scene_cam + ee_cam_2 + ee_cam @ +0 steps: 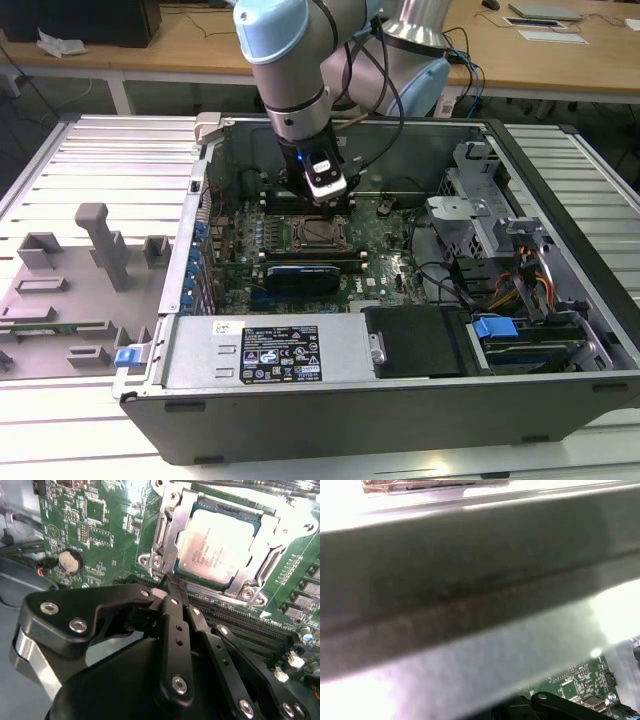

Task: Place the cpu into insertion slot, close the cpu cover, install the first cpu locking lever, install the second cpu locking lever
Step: 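Install the first cpu locking lever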

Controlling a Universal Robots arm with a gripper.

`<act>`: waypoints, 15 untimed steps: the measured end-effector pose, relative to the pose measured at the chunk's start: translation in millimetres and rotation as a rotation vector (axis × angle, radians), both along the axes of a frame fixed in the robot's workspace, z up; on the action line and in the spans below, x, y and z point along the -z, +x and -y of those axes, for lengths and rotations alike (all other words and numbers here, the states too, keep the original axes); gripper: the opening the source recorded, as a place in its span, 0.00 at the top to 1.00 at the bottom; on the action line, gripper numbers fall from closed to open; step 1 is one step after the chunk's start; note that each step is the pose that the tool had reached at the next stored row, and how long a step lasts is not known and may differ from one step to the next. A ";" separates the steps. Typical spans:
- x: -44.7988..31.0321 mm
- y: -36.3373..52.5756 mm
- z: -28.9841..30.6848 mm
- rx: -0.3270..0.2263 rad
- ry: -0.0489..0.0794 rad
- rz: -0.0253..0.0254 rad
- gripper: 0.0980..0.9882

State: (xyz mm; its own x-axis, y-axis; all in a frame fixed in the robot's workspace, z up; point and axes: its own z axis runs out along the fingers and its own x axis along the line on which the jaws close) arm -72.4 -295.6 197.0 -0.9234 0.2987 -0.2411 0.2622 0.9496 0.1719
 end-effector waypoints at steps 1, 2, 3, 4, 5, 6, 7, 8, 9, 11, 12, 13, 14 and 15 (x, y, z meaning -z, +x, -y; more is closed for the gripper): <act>0.1 0.0 0.7 0.000 0.003 0.0001 0.99; 0.2 0.0 1.0 0.000 0.005 0.0001 0.99; 0.2 0.0 1.0 0.000 0.005 0.0001 0.99; 0.2 0.0 1.0 0.000 0.005 0.0000 0.99; -1.0 -0.1 1.1 0.000 0.005 -0.0001 0.99; -2.5 0.0 1.1 0.000 0.005 0.0000 0.99; -4.2 0.0 1.1 0.000 0.005 0.0001 0.99; -8.2 0.0 1.0 0.000 0.005 0.0001 0.99; -10.0 0.0 1.0 0.000 0.005 0.0001 0.99; -16.9 0.0 1.0 0.000 0.005 0.0000 0.99; -19.3 0.0 1.0 0.000 0.005 0.0001 0.99; -21.2 0.0 1.0 0.000 0.005 0.0001 0.99; -23.1 0.0 1.0 0.000 0.005 0.0001 0.99; -24.2 0.0 1.0 0.000 0.005 0.0001 0.99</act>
State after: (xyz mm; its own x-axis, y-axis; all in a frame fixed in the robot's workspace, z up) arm -72.4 -296.7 221.1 -0.9234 0.2998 -0.2398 0.2623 0.9488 0.1762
